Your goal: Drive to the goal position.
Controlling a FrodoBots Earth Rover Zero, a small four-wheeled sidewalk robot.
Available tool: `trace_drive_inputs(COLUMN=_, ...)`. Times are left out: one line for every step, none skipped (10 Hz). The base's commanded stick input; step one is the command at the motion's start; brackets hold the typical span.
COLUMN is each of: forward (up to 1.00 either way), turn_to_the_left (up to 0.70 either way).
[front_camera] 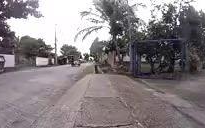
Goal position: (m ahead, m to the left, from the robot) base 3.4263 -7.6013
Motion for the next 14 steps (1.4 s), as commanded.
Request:
trace_drive_inputs(forward=0.0, turn_to_the_left=-0.45)
trace_drive_inputs(forward=0.0, turn_to_the_left=-0.45)
trace_drive_inputs(forward=0.0, turn_to_the_left=-0.45)
trace_drive_inputs(forward=0.0, turn_to_the_left=-0.45)
trace_drive_inputs(forward=0.0, turn_to_the_left=-0.45)
trace_drive_inputs(forward=0.0, turn_to_the_left=-0.45)
trace_drive_inputs(forward=0.0, turn_to_the_left=-0.45)
trace_drive_inputs(forward=0.0, turn_to_the_left=-0.45)
trace_drive_inputs(forward=0.0, turn_to_the_left=-0.45)
trace_drive_inputs(forward=0.0, turn_to_the_left=-0.45)
trace_drive_inputs(forward=0.0, turn_to_the_left=-0.45)
trace_drive_inputs(forward=0.0, turn_to_the_left=-0.45)
trace_drive_inputs(forward=0.0, turn_to_the_left=-0.45)
trace_drive_inputs(forward=0.0, turn_to_the_left=-0.45)
